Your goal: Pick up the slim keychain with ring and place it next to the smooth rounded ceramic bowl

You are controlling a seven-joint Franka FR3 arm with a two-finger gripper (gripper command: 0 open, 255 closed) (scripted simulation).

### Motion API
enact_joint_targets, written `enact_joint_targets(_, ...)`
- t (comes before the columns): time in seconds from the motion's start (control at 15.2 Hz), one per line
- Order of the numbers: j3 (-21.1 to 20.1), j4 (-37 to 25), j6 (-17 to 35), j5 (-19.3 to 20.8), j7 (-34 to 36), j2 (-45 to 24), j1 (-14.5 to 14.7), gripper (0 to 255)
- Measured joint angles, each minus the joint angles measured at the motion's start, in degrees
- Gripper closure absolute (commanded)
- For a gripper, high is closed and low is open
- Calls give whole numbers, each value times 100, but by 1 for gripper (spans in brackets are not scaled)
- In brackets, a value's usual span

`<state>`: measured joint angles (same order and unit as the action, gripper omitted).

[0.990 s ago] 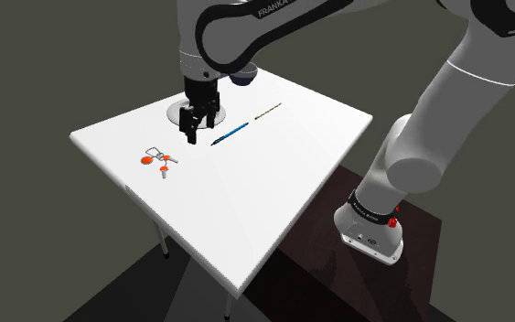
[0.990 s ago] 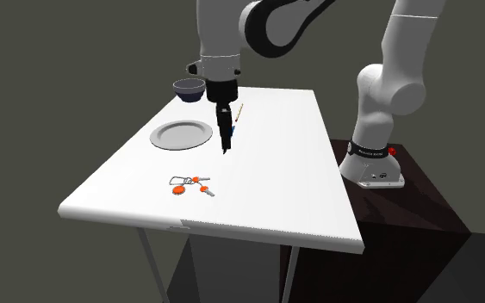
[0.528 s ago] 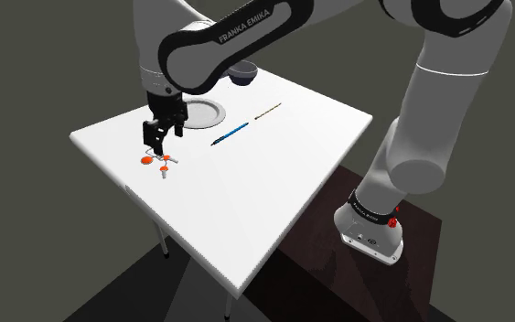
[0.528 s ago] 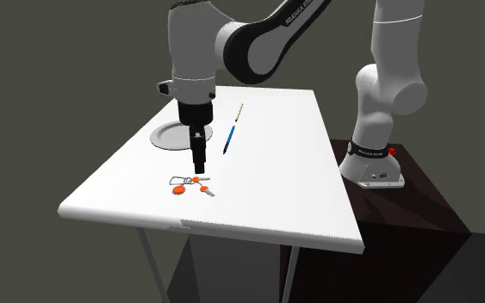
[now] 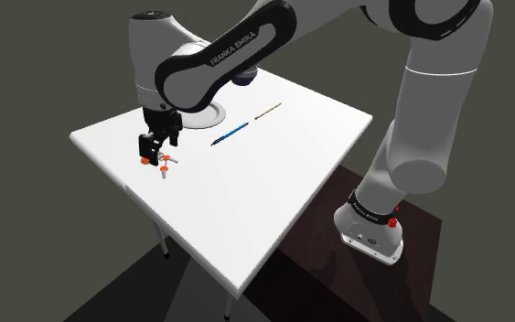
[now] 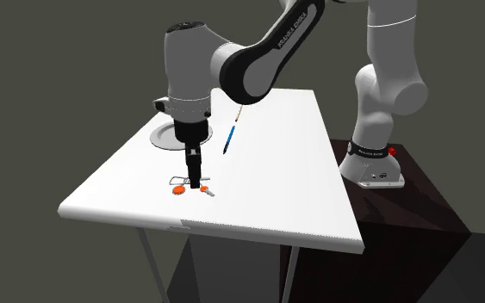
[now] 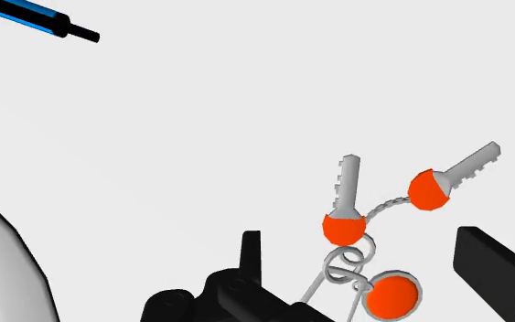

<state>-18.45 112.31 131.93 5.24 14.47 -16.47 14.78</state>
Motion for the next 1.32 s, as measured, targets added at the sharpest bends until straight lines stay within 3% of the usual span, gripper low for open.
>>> enact_joint_targets(0.46, 14, 11, 98, 39, 27, -90, 16, 0)
enact_joint_targets(0.53, 14, 11, 98, 39, 27, -90, 16, 255)
enact_joint_targets(1.32, 18, -60, 8, 23, 7, -46, 3, 255)
